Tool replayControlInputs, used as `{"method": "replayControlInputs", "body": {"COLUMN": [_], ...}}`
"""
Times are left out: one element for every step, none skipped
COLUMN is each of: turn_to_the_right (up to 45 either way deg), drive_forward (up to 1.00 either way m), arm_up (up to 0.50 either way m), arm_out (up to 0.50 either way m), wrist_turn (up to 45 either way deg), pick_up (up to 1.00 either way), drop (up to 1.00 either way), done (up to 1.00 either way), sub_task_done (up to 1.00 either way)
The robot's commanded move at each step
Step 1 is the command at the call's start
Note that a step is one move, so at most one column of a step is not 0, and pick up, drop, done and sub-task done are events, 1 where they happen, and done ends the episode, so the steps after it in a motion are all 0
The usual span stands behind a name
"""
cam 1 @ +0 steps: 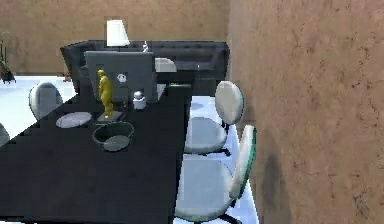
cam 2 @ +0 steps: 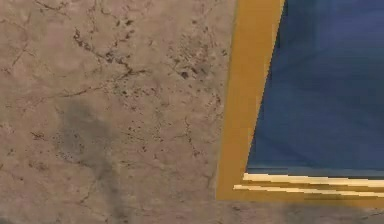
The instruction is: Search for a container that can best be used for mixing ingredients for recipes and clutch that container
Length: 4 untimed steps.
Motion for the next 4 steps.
{"method": "replayControlInputs", "body": {"turn_to_the_right": [0.0, -45.0, -45.0, -27.0], "drive_forward": [0.20, 0.00, 0.00, 0.00], "arm_up": [0.00, 0.00, 0.00, 0.00], "arm_out": [0.00, 0.00, 0.00, 0.00], "wrist_turn": [0.0, 0.0, 0.0, 0.0], "pick_up": [0.00, 0.00, 0.00, 0.00], "drop": [0.00, 0.00, 0.00, 0.00], "done": [0.00, 0.00, 0.00, 0.00], "sub_task_done": [0.00, 0.00, 0.00, 0.00]}}
